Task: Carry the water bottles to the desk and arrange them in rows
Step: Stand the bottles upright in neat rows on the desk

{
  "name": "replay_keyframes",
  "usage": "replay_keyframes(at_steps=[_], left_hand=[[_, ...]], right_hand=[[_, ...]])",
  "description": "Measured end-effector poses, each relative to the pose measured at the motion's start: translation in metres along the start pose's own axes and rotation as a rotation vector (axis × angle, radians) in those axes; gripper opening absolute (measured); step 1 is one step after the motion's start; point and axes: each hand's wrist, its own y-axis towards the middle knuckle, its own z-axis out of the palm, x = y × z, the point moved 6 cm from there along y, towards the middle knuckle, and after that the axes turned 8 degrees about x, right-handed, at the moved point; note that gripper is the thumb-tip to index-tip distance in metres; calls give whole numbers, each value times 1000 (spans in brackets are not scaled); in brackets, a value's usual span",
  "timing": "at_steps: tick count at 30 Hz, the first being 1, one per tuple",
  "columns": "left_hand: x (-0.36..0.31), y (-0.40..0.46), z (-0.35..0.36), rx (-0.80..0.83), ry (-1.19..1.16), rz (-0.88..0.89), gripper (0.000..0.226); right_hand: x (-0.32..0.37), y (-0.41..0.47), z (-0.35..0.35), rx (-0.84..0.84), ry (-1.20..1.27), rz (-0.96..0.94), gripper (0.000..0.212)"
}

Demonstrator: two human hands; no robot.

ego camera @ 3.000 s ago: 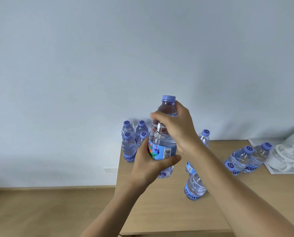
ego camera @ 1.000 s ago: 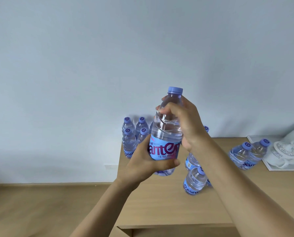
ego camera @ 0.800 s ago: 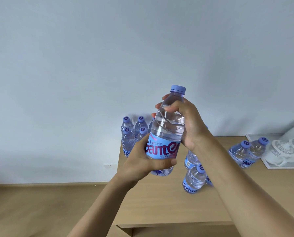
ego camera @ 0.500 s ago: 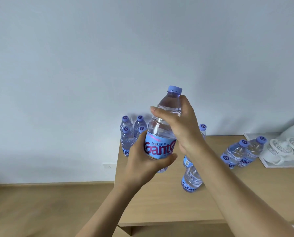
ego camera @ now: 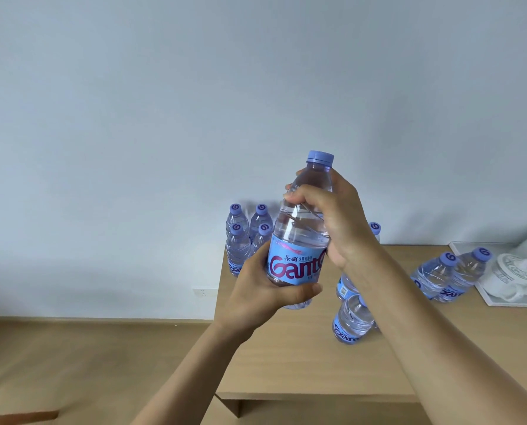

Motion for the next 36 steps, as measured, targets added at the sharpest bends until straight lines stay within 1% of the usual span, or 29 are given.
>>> replay_keyframes(at_steps=[7,11,14,18,21,23,25,28,31,36], left_hand=[[12,-5,-11,-40,-7,-31,49],[22,-7,-17,-55,-11,-58,53],[30,-7,-20,-51,-21,-75,55],[42,-8,-25,-18,-37,-117,53],[50,-9,-29,37,-50,-153,60],[57,-10,-32,79,-66,-192,64],[66,-11,-37,104,-46,-225,61],[81,-11,-45,124,19,-259,54],[93,-11,-50,154,30,-264,51],[121,-6,-56,157,48,-299,51]], right_hand=[[-12,4,9,106,-67,18,22],[-27,6,11,99,-63,114,27],[-35,6,12,90,-76,144,24],[-50,7,12,68,-94,162,16],[-63,7,11,22,-106,162,14],[-72,6,11,-6,-103,165,9],[-81,5,12,-25,-115,169,2],[-95,2,12,-14,-183,187,2],[-108,1,12,-12,-241,198,4],[-130,-4,4,18,-267,261,3]])
